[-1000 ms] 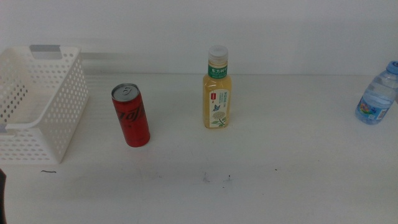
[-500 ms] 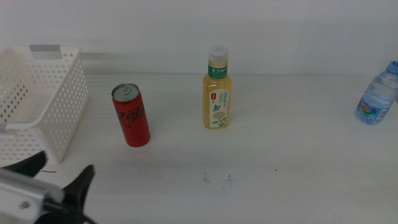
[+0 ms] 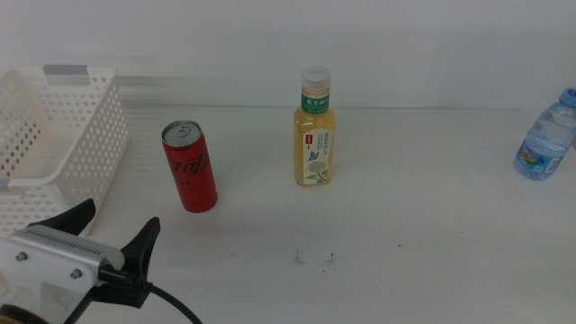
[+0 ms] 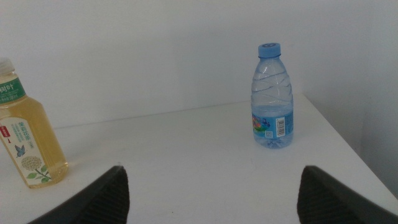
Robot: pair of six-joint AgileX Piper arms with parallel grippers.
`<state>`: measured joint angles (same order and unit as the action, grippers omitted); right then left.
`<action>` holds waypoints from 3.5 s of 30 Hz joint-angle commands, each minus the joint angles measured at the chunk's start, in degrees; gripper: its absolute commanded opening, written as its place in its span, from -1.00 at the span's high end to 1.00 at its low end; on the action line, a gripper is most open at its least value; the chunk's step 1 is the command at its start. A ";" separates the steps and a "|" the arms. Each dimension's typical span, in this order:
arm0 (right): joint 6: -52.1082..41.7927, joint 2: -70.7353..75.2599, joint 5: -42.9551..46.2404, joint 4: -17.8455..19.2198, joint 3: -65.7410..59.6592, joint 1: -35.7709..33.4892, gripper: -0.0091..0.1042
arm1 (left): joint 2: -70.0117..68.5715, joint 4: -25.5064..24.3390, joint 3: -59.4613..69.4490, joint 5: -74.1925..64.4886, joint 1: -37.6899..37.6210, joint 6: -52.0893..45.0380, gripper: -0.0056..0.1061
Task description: Use arms to grab the bottles and put them into the dustbin to the left of the table.
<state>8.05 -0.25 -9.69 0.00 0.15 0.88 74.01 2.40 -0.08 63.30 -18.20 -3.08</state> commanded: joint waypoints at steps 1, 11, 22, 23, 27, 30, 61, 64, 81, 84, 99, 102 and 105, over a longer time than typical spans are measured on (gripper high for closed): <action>-0.30 0.25 0.47 0.43 -0.15 0.36 -0.77 | 0.36 0.79 0.08 1.56 -0.31 0.58 -0.78; -0.30 0.25 0.47 0.43 -0.15 0.36 -0.77 | 0.45 -0.24 0.08 2.39 -0.31 1.39 -0.78; -0.30 0.25 0.47 0.43 -0.15 0.36 -0.77 | 11.48 -1.55 -5.30 4.44 -0.07 3.08 -0.78; -0.30 0.25 0.47 0.43 -0.15 0.36 -0.77 | 13.48 -1.55 -6.07 6.12 -0.07 3.60 -0.78; -0.30 0.25 0.47 0.43 -0.15 0.36 -0.77 | 22.67 -1.55 -9.54 6.66 -0.07 6.50 -0.78; -0.30 0.25 0.47 0.43 -0.15 0.36 -0.77 | 26.62 -1.99 -13.14 6.66 -0.07 6.61 -0.78; -0.30 0.25 0.47 0.43 -0.15 0.36 -0.77 | 43.15 -11.87 -39.62 -2.25 4.51 8.11 0.29; -0.30 0.25 0.47 0.43 -0.15 0.36 -0.77 | 37.19 -11.88 -36.12 -5.53 4.51 9.03 0.60; -0.30 0.25 0.47 0.43 -0.15 0.36 -0.77 | 2.08 -14.07 -58.06 -84.15 6.79 15.97 0.75; -0.30 0.25 0.47 0.43 -0.15 0.36 -0.77 | 4.13 4.48 -67.36 -93.81 12.14 -6.18 0.75; -0.30 0.25 0.47 0.43 -0.15 0.36 -0.77 | 27.79 10.93 -100.89 -125.67 32.88 -20.02 0.75; -0.30 0.25 0.47 0.43 -0.15 0.36 -0.77 | 31.75 8.68 -101.65 -125.25 34.05 -19.69 0.75; -0.30 0.25 0.47 0.43 -0.15 0.36 -0.77 | 35.55 6.95 -101.65 -125.03 34.69 -19.37 0.75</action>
<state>8.05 -0.25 -9.69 0.00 0.15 0.88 108.65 9.86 -100.75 -62.60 16.03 -22.93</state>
